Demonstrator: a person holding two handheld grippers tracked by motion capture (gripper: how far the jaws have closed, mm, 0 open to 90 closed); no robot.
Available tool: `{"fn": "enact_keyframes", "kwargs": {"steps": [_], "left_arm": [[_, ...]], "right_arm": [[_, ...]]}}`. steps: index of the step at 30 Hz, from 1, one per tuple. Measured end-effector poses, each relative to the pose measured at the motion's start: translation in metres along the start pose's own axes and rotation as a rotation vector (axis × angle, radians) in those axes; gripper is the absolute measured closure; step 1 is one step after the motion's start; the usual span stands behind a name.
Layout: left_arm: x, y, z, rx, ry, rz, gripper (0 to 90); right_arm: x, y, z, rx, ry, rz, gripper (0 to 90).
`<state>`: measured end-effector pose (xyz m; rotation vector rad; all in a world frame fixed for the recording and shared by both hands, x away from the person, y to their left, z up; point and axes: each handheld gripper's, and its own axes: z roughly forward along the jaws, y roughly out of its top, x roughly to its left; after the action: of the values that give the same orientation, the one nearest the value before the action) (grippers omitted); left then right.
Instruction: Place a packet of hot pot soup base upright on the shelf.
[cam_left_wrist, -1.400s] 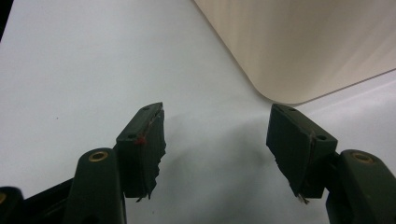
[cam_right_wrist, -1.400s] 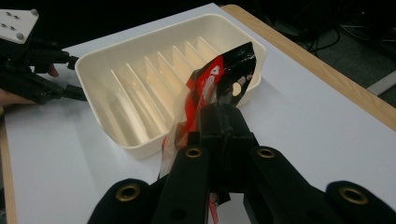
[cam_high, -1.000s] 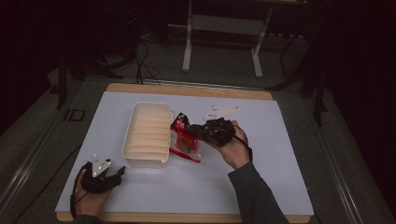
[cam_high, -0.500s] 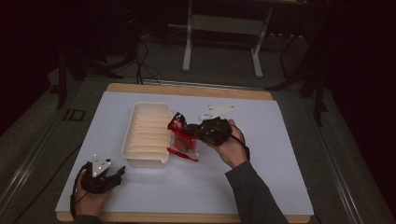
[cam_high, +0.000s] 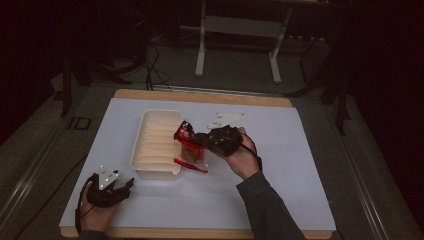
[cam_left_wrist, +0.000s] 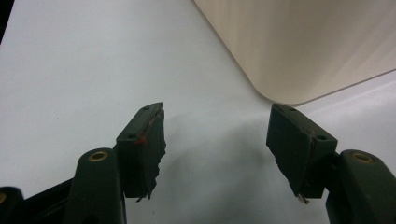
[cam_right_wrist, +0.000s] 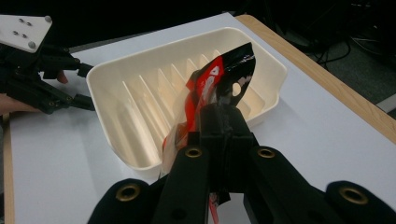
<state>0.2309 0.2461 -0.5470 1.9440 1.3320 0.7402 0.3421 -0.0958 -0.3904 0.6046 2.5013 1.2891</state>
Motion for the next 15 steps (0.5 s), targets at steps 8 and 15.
{"fn": "enact_keyframes", "kwargs": {"steps": [8, 15], "left_arm": [[-0.0002, 0.0000, 0.0002, -0.002, 0.000, -0.003, 37.2], [-0.0001, 0.0000, 0.0000, -0.002, 0.000, -0.002, 37.2]], "right_arm": [[0.0029, 0.0041, 0.0055, 0.005, 0.007, -0.012, 89.5], [0.0067, 0.0085, 0.0099, -0.001, 0.017, -0.025, 89.4]]}}
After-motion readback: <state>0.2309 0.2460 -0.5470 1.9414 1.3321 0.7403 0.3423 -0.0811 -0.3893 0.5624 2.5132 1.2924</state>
